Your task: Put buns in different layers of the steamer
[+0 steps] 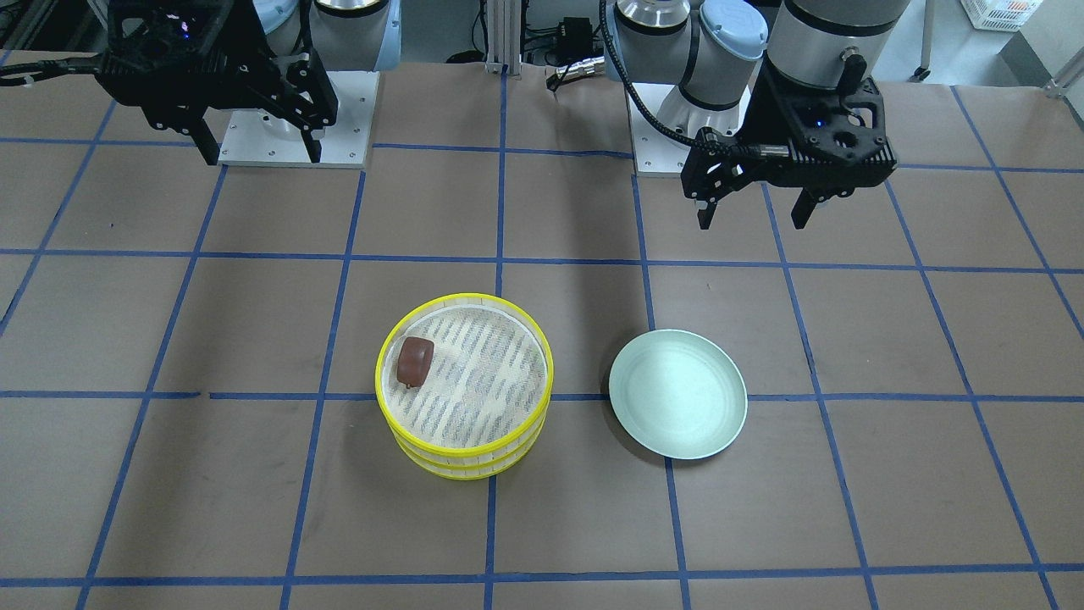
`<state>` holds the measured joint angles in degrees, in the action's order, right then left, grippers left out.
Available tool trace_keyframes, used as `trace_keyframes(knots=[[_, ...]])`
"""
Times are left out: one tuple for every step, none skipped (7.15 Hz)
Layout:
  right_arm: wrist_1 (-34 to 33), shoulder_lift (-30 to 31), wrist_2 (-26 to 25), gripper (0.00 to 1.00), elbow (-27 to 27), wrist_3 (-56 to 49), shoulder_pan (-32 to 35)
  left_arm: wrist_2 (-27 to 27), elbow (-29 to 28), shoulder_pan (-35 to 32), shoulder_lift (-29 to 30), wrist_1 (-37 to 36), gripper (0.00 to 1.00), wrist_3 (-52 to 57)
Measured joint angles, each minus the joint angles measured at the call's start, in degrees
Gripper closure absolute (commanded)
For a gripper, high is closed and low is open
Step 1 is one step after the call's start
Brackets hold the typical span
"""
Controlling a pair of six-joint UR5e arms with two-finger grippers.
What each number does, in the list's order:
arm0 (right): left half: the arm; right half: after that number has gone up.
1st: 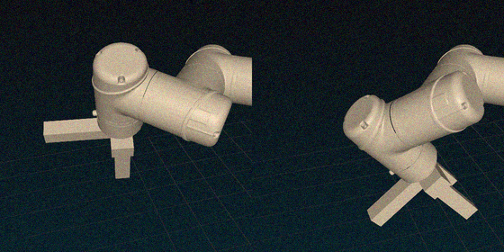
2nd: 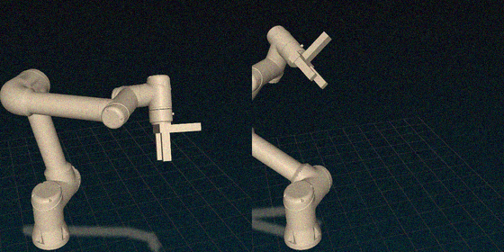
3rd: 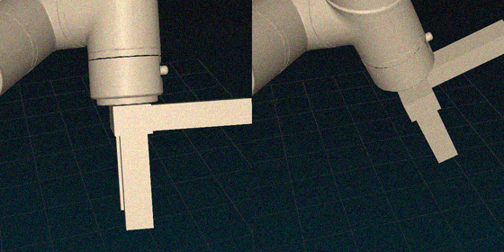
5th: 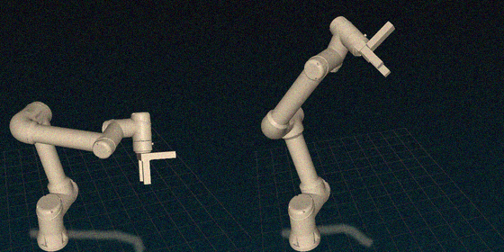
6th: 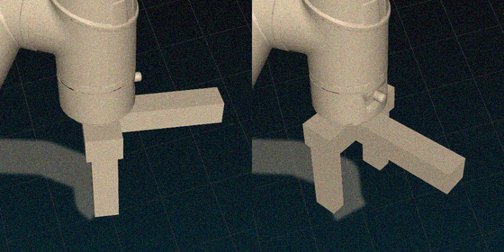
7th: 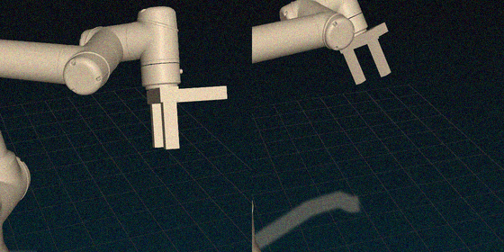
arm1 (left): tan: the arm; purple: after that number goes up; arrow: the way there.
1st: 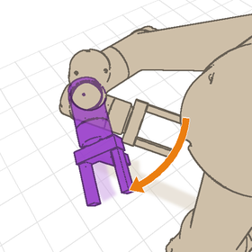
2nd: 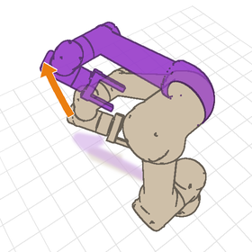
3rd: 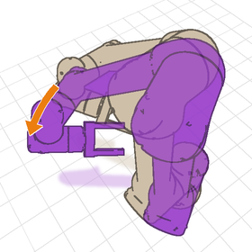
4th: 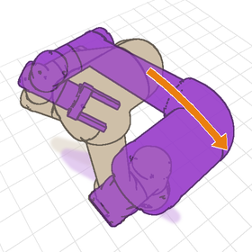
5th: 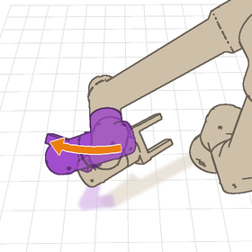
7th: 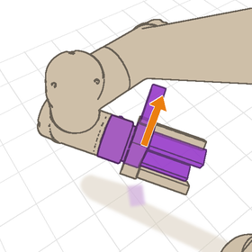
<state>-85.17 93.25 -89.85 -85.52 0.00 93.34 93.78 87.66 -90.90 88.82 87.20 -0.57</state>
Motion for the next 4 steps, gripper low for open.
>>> trace_keyframes(knots=[[0.0,0.0,0.0,0.00,0.0,0.0,0.0,0.3,-0.4,1.2,-0.6,0.0,0.00,0.4],[-0.1,0.0,0.0,0.00,0.0,0.1,0.0,0.5,-0.7,3.0,-0.9,0.0,0.00,0.9],[-0.1,0.0,0.0,0.00,-0.1,0.1,0.0,0.5,-0.6,4.5,-1.2,0.1,0.00,1.6],[-0.1,0.0,0.0,0.00,-0.1,0.1,0.0,0.2,-0.3,5.1,-1.5,0.2,0.00,1.8]])
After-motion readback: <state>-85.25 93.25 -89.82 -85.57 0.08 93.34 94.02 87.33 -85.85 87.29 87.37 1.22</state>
